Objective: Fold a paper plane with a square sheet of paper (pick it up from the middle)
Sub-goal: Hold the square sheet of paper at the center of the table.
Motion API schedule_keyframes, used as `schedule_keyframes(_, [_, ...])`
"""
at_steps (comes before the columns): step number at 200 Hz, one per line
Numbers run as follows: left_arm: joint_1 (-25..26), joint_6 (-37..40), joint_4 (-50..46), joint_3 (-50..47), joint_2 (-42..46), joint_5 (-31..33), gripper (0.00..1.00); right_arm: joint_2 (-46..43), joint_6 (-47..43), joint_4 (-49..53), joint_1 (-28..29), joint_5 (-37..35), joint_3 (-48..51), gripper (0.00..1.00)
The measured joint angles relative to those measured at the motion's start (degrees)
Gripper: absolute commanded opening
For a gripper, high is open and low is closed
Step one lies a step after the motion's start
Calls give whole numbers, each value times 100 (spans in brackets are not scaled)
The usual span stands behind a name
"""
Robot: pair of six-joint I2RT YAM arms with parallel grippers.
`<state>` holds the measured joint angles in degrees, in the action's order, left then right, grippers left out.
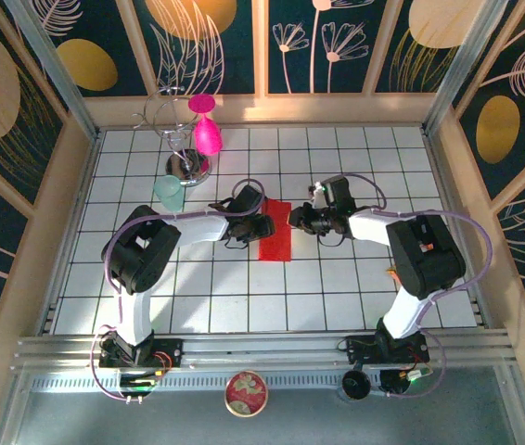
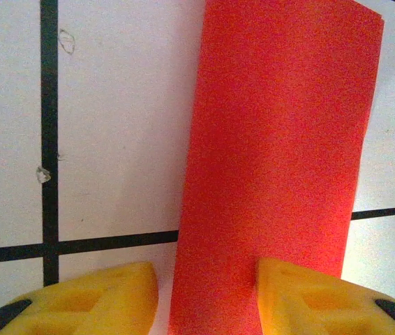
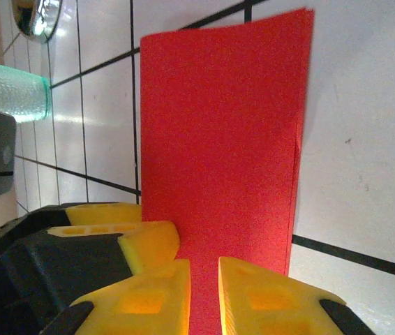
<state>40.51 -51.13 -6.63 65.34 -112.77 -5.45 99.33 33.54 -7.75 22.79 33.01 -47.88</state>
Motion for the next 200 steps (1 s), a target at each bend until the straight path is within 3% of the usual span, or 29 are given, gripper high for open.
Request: schedule_keyframes(200, [17,13,87,-103,140,66,44,789,-72,85,125,101,-247,10])
